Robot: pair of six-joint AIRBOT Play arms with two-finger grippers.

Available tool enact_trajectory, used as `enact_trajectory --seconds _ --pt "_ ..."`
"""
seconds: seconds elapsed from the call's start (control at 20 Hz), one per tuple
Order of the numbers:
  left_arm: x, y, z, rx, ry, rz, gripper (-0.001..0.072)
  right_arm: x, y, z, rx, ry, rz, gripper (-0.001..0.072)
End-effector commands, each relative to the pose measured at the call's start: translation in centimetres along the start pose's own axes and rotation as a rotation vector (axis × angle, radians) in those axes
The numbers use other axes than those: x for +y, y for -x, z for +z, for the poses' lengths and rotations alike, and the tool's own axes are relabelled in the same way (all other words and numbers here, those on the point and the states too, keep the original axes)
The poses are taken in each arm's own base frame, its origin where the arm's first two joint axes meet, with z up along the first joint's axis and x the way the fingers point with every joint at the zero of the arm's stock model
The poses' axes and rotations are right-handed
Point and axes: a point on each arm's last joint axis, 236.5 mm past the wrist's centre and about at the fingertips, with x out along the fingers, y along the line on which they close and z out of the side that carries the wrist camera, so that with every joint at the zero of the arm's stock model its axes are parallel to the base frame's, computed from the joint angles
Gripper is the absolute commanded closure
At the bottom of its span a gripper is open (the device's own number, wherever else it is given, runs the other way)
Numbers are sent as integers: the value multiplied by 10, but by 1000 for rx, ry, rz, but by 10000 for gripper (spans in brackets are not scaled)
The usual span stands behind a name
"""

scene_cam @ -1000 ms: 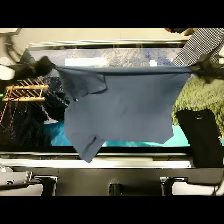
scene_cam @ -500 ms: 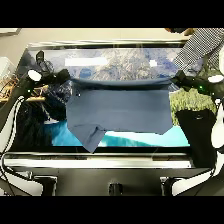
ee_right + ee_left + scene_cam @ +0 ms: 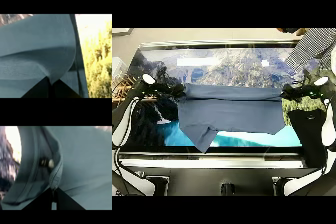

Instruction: Fold the clothes and pants, and hang the long-sleeved shirts on hangers.

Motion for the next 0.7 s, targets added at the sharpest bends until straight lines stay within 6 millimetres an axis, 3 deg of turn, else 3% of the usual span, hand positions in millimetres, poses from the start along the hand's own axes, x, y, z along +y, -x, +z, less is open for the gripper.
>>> enact_trajectory --seconds 0.0,0.1,0.15,0.25,0.3,0.35,0.45,0.55,0.65 --pt "8 -14 -26 111 16 -4 688 -5 -13 -18 75 9 -28 681" --pt "8 -15 -26 112 17 -4 686 -6 -16 -21 88 20 -51 674" --pt "8 -14 -26 112 17 -4 647 -11 -15 -24 100 3 -72 609" --pt "7 -11 -25 114 49 -4 417 -26 -9 -36 152 -27 -138 449" --pt "6 -7 -25 116 46 -6 335 -37 -1 -44 183 -20 -194 448" --pt "4 1 -25 119 42 -9 307 -47 12 -49 204 -10 -260 442" --pt "4 27 -30 142 16 -8 307 -58 47 -42 151 -45 -339 282" --pt "14 60 -50 214 -22 49 307 -61 86 -36 86 -60 -351 273" --pt "30 91 -76 257 -40 127 307 -69 117 -52 54 -105 -349 273"
